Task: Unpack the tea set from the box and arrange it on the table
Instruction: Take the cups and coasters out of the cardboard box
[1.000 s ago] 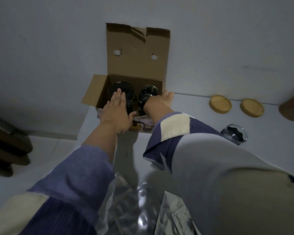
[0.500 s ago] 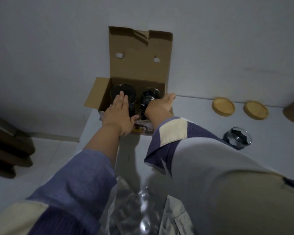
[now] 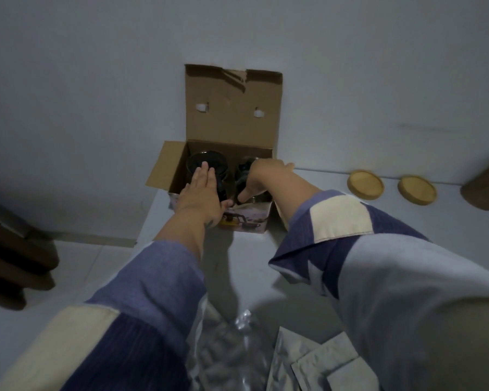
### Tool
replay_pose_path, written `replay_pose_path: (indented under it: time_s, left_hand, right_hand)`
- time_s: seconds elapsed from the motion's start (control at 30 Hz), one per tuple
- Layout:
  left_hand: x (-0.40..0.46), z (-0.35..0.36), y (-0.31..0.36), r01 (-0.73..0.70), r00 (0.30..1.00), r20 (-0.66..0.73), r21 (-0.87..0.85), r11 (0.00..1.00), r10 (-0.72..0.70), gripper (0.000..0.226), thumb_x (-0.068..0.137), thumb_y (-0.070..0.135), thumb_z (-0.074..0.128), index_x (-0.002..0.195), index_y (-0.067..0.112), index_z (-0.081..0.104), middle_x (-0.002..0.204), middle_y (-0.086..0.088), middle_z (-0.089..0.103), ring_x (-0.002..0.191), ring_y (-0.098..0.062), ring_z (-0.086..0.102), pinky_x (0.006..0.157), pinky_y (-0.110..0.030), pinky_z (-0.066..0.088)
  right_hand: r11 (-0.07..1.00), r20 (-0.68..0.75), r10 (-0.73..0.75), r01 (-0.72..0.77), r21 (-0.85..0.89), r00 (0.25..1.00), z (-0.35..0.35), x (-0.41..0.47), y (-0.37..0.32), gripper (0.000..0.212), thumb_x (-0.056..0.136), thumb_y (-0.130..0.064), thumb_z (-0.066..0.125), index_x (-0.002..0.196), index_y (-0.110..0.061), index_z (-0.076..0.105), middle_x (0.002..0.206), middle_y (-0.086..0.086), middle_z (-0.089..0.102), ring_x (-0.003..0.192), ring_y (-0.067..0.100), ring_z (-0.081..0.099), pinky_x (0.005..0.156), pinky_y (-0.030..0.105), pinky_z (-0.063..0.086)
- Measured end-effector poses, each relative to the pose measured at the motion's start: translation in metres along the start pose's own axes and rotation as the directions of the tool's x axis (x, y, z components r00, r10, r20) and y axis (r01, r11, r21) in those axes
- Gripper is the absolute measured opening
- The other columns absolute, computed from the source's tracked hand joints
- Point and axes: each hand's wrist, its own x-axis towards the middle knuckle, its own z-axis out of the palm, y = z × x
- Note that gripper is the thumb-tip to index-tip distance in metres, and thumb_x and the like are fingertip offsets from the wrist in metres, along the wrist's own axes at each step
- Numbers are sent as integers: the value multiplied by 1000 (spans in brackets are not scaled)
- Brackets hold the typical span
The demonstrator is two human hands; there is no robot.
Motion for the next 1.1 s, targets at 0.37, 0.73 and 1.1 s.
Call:
replay_pose_path:
  time_s: [0.37, 0.73, 1.1]
  left_hand:
    - [-1, -2, 0, 4, 1000, 22, -9, 1000, -3, 91, 92, 50, 48, 152, 12, -9, 159, -1, -21, 148, -18, -14, 122, -40, 9]
    - [3, 0, 1, 9, 1000, 6, -12, 1000, -9, 88, 92, 50, 48, 152, 11, -3, 160, -2, -15, 149, -20, -10, 120, -43, 7]
    - [-37, 21, 105, -240, 926, -272, 109, 965, 261, 61, 100, 27, 34, 151, 4, 12, 161, -10, 5, 149, -26, 0, 120, -46, 2]
  right_hand:
    - [887, -211, -47, 138, 441, 976, 21, -8, 19, 80, 65, -47, 79, 127, -7, 48, 143, 13, 34, 119, 32, 51, 103, 50, 44]
    - [525, -391, 156, 259, 810, 907, 34, -28, 55, 85, 67, -35, 81, 132, -8, 35, 136, 6, 19, 117, 27, 49, 104, 33, 45]
    - [342, -355, 423, 216, 914, 834, 124, -74, 160, 81, 65, -44, 81, 128, -12, 40, 127, 6, 54, 118, 24, 53, 99, 31, 45]
